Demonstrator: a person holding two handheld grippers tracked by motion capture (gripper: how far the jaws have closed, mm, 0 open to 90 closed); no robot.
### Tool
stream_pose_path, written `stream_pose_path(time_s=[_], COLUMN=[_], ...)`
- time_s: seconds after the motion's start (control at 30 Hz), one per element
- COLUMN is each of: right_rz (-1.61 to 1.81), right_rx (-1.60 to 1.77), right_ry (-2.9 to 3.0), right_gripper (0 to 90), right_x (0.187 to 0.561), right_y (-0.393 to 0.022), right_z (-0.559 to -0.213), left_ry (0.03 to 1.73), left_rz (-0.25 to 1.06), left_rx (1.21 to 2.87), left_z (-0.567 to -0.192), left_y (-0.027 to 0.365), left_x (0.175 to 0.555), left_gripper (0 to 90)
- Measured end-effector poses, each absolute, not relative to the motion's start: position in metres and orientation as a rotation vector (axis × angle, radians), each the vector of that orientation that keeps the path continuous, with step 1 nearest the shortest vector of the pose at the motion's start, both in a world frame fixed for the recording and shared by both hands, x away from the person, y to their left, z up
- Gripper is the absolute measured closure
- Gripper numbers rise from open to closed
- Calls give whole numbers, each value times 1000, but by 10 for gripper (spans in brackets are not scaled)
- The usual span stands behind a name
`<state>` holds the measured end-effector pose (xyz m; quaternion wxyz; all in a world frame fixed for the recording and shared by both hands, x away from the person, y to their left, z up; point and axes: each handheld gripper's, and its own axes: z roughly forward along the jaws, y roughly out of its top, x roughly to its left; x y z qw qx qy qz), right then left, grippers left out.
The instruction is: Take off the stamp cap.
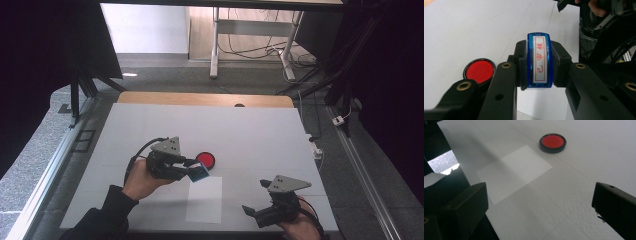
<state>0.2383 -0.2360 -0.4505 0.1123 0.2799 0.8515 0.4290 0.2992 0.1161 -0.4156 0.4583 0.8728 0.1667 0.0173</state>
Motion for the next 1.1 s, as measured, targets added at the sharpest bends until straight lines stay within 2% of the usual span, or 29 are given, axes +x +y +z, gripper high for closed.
stream_pose_path(time_s=[1.1], right_rz=[1402], right_rx=[680], right_ry=[2675], right_gripper=[0], right_x=[268], right_y=[-166], right_z=[-453], left_ry=[351], left_rz=[19], left_rx=[2131], left_z=[-415], left_y=[116], left_x=[299], left_gripper=[702])
